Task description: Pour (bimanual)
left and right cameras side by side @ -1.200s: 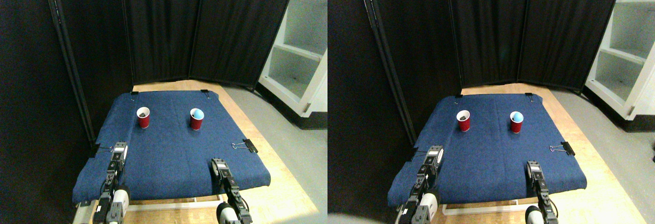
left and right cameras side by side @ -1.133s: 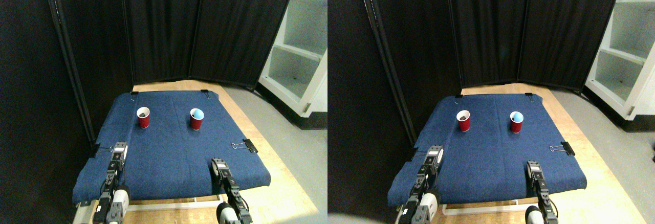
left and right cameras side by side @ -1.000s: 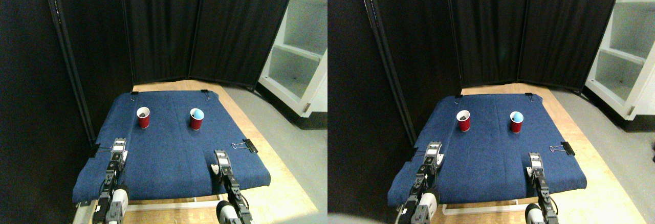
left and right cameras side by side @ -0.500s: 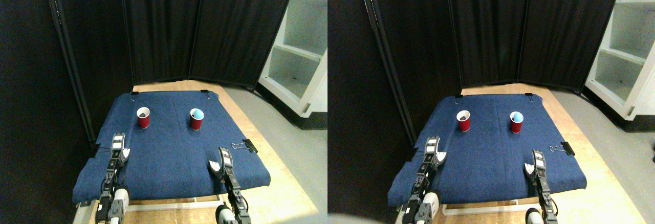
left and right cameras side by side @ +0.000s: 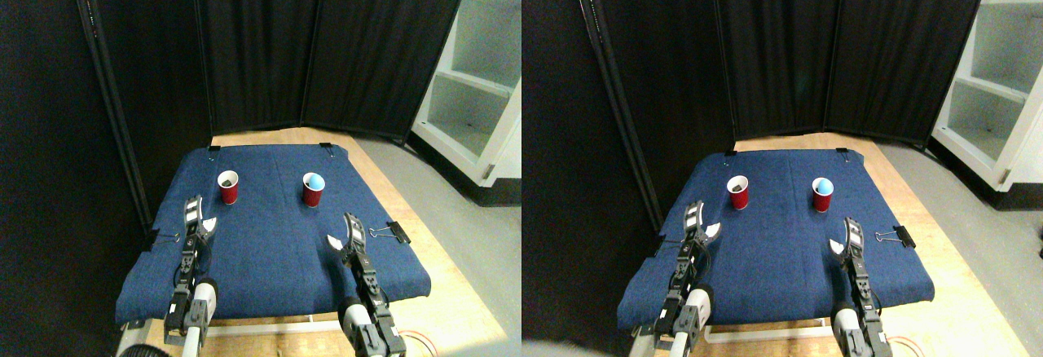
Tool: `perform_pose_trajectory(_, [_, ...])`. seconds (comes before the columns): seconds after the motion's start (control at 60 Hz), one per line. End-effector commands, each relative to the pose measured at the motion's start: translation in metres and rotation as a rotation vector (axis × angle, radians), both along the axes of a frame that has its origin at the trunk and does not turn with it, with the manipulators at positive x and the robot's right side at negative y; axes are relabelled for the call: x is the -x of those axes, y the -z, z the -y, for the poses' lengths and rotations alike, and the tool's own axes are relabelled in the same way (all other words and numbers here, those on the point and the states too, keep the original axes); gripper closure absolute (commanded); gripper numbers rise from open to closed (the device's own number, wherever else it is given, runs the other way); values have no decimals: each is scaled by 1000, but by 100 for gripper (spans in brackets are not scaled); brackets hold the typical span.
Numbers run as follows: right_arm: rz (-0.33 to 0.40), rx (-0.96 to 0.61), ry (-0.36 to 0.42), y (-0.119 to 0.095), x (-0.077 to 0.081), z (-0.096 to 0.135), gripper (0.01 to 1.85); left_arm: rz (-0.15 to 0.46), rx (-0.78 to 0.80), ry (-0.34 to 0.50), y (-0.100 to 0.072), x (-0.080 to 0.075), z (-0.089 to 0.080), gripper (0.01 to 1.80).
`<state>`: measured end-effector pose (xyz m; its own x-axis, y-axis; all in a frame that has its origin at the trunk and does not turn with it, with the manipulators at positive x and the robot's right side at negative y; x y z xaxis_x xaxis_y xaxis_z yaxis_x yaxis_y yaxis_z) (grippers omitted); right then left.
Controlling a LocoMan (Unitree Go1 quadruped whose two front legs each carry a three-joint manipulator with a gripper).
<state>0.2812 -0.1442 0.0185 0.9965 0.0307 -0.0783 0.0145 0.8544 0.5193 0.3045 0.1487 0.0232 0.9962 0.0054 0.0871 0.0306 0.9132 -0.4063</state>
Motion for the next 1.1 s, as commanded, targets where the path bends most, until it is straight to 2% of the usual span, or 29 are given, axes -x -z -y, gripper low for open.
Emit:
perform_pose_trajectory(0.017, [56,-45,-11,-13,-10,-4,124,4,27,-8,-1,-9,6,122])
perform_pose_trajectory(0.167, [68,-162,-46,-9,-27,-2,126,-14,89,-36,1,-19,9,116])
perform_pose_trajectory(0.217, [58,-250,-12,-8,-34,-2,125,-21,118,-39,1,-24,10,113])
perform_pose_trajectory(0.267, [32,-403,41,-6,-40,-3,123,-29,145,-42,2,-29,11,112])
perform_pose_trajectory(0.333, [18,-477,84,-4,-45,-3,122,-39,184,-50,2,-34,13,109])
perform_pose_trajectory(0.35, [3,-566,109,-2,-47,-4,122,-43,194,-60,3,-37,14,108])
perform_pose_trajectory(0.433, [-12,-604,110,0,-54,-5,123,-59,242,-80,4,-44,16,109])
perform_pose_trajectory(0.483, [-33,-720,109,1,-60,-6,129,-56,271,-113,6,-49,17,112])
perform_pose_trajectory(0.567, [-42,-795,135,4,-70,-8,126,-51,341,-132,9,-56,20,115])
perform_pose_trajectory(0.683, [-41,-734,152,9,-78,-8,119,-59,390,-150,14,-66,22,117])
perform_pose_trajectory(0.9, [-69,-782,167,16,-90,-10,120,-60,500,-193,23,-80,26,116])
perform_pose_trajectory(0.967, [-72,-796,178,17,-92,-12,118,-65,519,-196,25,-81,27,112])
perform_pose_trajectory(1.067, [-78,-836,205,21,-96,-13,121,-62,613,-227,27,-85,29,92])
perform_pose_trajectory(1.1, [-79,-837,207,22,-96,-13,121,-57,627,-229,28,-86,29,90])
